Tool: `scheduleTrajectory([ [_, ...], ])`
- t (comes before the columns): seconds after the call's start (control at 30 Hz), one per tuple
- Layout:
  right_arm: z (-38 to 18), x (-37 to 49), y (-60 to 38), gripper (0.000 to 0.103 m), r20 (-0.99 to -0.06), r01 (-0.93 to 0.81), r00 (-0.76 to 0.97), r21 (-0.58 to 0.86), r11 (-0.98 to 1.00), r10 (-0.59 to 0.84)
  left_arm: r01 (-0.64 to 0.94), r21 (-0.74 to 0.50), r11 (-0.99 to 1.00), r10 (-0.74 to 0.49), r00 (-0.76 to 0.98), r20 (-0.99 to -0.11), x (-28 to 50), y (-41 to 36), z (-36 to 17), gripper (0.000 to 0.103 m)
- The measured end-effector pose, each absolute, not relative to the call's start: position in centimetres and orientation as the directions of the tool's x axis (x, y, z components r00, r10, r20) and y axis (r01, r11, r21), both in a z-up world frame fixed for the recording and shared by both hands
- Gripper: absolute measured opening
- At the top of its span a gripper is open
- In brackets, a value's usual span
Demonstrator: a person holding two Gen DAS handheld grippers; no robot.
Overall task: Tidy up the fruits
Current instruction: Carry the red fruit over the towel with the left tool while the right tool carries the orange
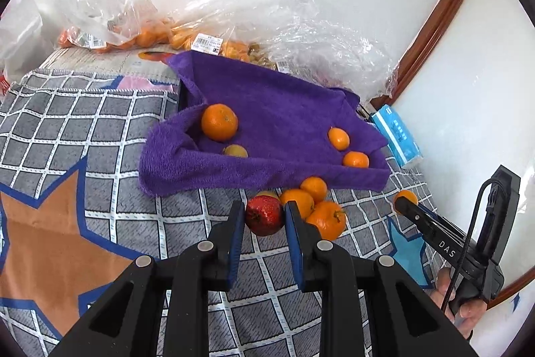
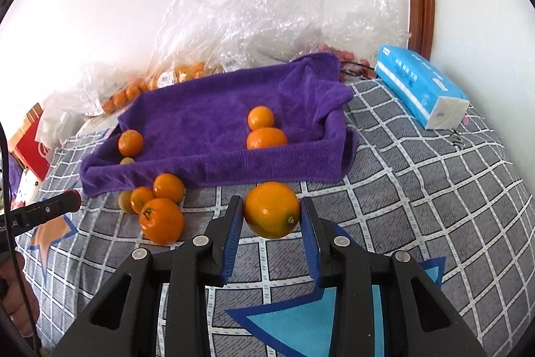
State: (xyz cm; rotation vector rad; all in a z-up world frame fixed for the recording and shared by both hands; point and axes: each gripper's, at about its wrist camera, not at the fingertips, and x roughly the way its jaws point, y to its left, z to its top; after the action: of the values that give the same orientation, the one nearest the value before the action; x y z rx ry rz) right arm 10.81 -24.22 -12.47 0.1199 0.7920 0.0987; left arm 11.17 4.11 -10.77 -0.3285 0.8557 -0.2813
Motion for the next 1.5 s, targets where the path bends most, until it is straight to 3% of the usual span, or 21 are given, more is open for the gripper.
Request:
scheduleTrajectory([
  [0.77, -8.8, 13.2, -23.2, 0.034, -0.661, -0.040, 0.743, 0.112, 0.993, 0.105, 0.144, -0.410, 0.901, -0.398, 0.653, -0.644, 14.2, 4.1, -7.9, 0.023],
  [1.5, -8.9, 20.1, -24.3, 0.034, -0.653, -0.025, 0.753, 0.104, 0.994, 0.087, 0.088, -0.408, 0.909, -0.359, 0.664, -0.656, 20.3, 5.4, -8.2, 0.023],
])
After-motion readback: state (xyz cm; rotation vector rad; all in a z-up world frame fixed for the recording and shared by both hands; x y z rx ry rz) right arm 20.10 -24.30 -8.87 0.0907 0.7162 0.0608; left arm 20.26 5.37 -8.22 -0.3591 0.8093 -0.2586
